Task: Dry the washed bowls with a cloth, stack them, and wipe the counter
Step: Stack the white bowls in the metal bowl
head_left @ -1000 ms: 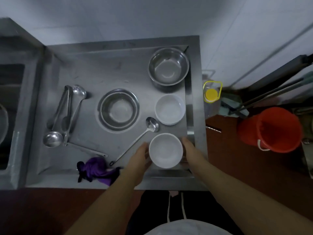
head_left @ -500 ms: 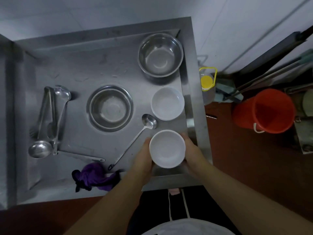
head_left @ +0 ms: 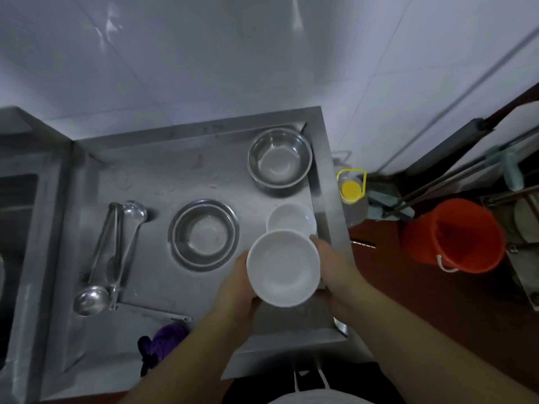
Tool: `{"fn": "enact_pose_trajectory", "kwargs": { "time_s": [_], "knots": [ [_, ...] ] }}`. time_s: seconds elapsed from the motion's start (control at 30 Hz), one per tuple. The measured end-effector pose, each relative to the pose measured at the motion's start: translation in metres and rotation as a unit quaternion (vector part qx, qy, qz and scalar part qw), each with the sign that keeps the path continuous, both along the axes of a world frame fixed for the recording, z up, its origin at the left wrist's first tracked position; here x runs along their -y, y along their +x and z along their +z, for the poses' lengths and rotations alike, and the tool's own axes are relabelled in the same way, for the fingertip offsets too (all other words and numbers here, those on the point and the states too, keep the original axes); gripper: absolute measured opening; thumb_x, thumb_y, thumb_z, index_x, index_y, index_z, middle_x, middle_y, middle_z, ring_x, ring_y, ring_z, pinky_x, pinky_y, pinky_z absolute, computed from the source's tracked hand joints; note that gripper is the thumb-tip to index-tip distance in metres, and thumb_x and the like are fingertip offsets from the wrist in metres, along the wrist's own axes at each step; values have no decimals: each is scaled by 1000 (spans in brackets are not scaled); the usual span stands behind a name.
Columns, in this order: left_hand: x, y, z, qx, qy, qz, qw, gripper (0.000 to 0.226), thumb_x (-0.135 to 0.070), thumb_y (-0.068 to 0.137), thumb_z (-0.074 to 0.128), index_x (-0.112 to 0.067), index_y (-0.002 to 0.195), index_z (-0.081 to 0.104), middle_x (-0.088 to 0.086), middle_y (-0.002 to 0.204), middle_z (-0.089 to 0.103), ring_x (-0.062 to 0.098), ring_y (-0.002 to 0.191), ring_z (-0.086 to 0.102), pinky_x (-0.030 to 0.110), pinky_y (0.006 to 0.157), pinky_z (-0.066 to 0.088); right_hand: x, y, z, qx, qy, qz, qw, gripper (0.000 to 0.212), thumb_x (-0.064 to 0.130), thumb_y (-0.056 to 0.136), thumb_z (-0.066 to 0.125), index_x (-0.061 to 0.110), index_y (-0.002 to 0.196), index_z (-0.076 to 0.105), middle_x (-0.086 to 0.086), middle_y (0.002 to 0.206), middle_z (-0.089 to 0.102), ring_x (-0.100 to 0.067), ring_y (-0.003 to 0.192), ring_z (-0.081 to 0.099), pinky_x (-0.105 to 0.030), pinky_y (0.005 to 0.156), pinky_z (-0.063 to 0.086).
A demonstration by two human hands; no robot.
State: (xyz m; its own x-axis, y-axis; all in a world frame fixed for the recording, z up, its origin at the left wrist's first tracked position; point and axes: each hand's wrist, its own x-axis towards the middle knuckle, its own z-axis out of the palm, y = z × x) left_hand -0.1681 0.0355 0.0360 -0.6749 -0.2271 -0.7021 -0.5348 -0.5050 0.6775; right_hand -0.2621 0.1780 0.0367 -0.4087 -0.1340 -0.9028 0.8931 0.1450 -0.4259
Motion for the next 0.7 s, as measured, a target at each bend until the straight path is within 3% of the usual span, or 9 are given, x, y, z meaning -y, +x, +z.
{"fn": "enact_pose_trajectory", "kwargs": {
  "time_s": [0.1,0.17,0.23,0.33,0.4,0.43,0.5,0.6,0.7],
  "knots": [
    [16,-32,8,-43,-21,-31,998,48,-51,71,75,-20,108,78,1,86,76,18,78,73,30,65,58,15,-24,9,-11,8,-22,1000,40,53,104,54,24,126,71,-11,121,75,-36,109,73,-58,99,58],
    [26,-57,7,-31,-13,-23,999,28,-41,85,69,-18,98,79,1,71,71,18,64,68,31,58,55,26,-45,12,-25,11,-40,999,37,50,103,55,22,119,73,-11,117,76,-35,102,74,-50,86,62],
    [37,-83,3,-22,-7,-20,1000,27,-31,99,58,-20,94,83,6,74,74,19,62,70,30,55,56,36,-70,11,-32,14,-45,998,38,49,103,54,19,117,71,-11,115,74,-33,92,70,-44,72,60],
    [51,-123,-4,-16,-9,-32,999,28,-32,99,57,-23,103,83,10,98,78,21,82,75,33,66,60,50,-109,3,-39,19,-54,998,36,51,101,52,25,120,68,-6,122,69,-32,109,64,-47,89,56],
    [60,-147,-10,-1,-16,-19,1000,31,-33,97,60,-17,117,77,13,105,76,26,90,71,37,74,60,57,-135,-5,-38,12,-59,997,32,48,100,52,25,116,68,-6,116,70,-32,106,66,-47,89,56],
    [64,-159,-15,8,-16,-7,1000,29,-33,97,61,-18,115,77,12,101,76,27,88,68,37,72,60,62,-148,-8,-37,-5,-60,998,32,45,100,51,23,116,67,-9,107,69,-32,94,68,-43,81,56],
    [72,-183,-26,20,-12,7,1000,23,-35,97,62,-27,93,83,4,82,77,24,78,60,32,61,59,70,-171,-15,-42,-26,-50,998,31,37,100,50,18,120,64,-14,91,62,-30,68,65,-35,60,54],
    [81,-218,-38,27,-12,14,999,28,-36,94,64,-39,73,82,-7,68,76,18,64,64,27,55,54,81,-201,-29,-55,4,-59,997,36,34,99,52,19,130,66,-15,110,67,-33,78,62,-38,60,52],
    [90,-248,-48,52,-13,38,998,16,-40,89,69,-32,93,82,-5,81,80,19,72,75,28,56,57,94,-225,-44,-71,13,-76,995,35,32,103,49,21,133,63,-12,117,67,-31,77,62,-39,54,56]
  ]
}}
